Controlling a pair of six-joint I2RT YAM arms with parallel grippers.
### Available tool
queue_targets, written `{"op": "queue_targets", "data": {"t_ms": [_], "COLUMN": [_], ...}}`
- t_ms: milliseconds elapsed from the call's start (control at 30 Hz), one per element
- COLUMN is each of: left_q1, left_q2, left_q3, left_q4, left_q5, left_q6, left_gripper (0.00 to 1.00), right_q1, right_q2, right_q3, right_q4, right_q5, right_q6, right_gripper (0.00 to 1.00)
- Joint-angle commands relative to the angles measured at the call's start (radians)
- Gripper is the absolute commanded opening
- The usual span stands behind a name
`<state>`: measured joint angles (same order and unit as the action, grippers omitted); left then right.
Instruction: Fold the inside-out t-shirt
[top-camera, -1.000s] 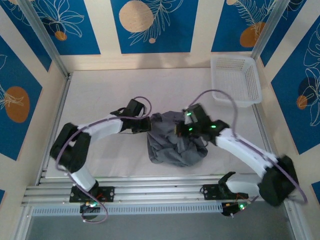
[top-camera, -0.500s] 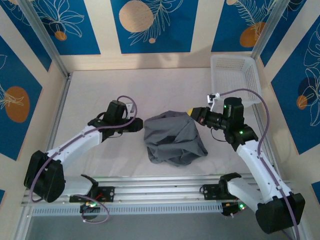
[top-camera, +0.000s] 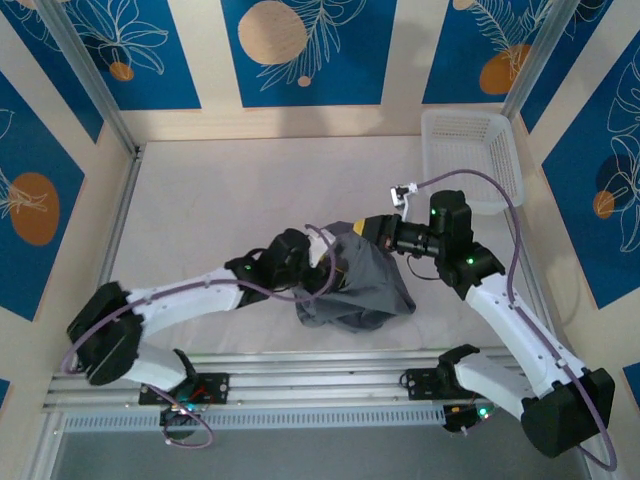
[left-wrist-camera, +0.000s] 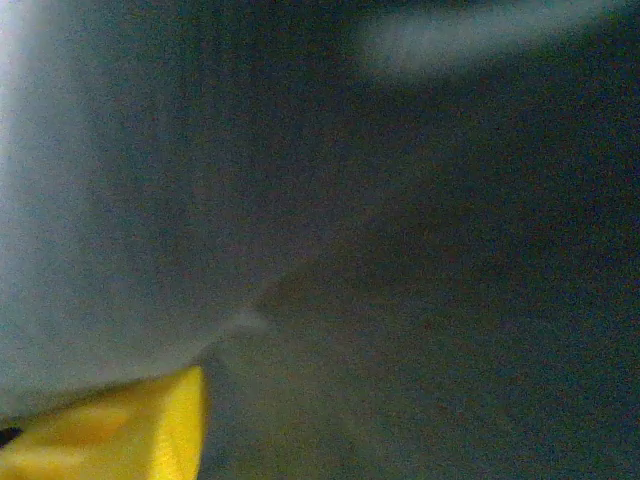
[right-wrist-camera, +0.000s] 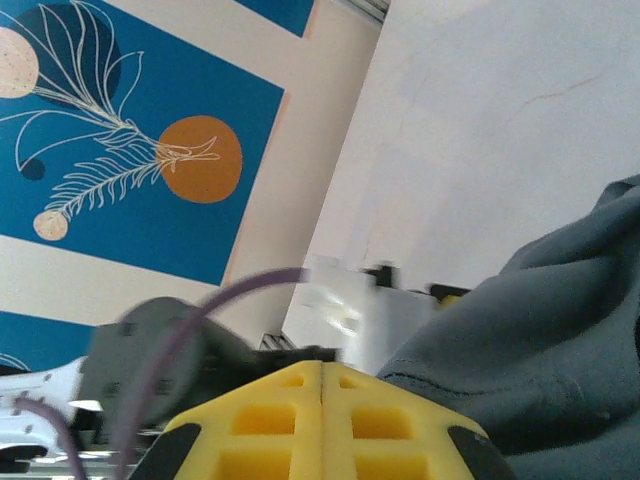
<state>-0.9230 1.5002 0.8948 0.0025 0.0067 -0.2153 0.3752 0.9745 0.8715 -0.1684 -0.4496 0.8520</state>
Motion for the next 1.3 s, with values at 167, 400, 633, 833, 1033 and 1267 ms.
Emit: {"op": "queue_targets", "data": {"t_ms": [167,400,633,833,1033,1267], "left_q1": [0.224,0.252,0.256,0.257,0.258,0.263], "left_q2": [-0.083,-0.156,-0.170,-0.142,-0.124,-0.152], "left_q3": [0.070,0.158,0.154,0.184,0.211,0.217], "left_q4": [0.184,0.037,-0.049,-0.092,-0.096,-0.154], "left_q5": [0.471,0.724,0.635,0.595,0.613,0.581], "left_q6": [-0.373,-0.467,-0.476,-0.485,-0.501,-0.465], "left_gripper": [0.00,0.00,0.00,0.00,0.00,0.00], "right_q1": [-0.134,-0.226,-0.135,0.251,0.423,0.292], "right_q2": [0.032,0.273,-0.129,-0.339,-0.121,0.079], "right_q3": [-0.018,-0.030,-0.124,-0.254,-0.161,-0.126], "right_q4": [-0.181,-0.165,-0.071,0.028,-0.070,0.039], "right_q5": [0.205,0.038,0.267,0.572,0.812,0.623], "right_q6": [-0.116,-0.268,-0.144,-0.145,-0.338,-0.393], "right_gripper": [0.00,0.06,0.40,0.18,0.59,0.28]}}
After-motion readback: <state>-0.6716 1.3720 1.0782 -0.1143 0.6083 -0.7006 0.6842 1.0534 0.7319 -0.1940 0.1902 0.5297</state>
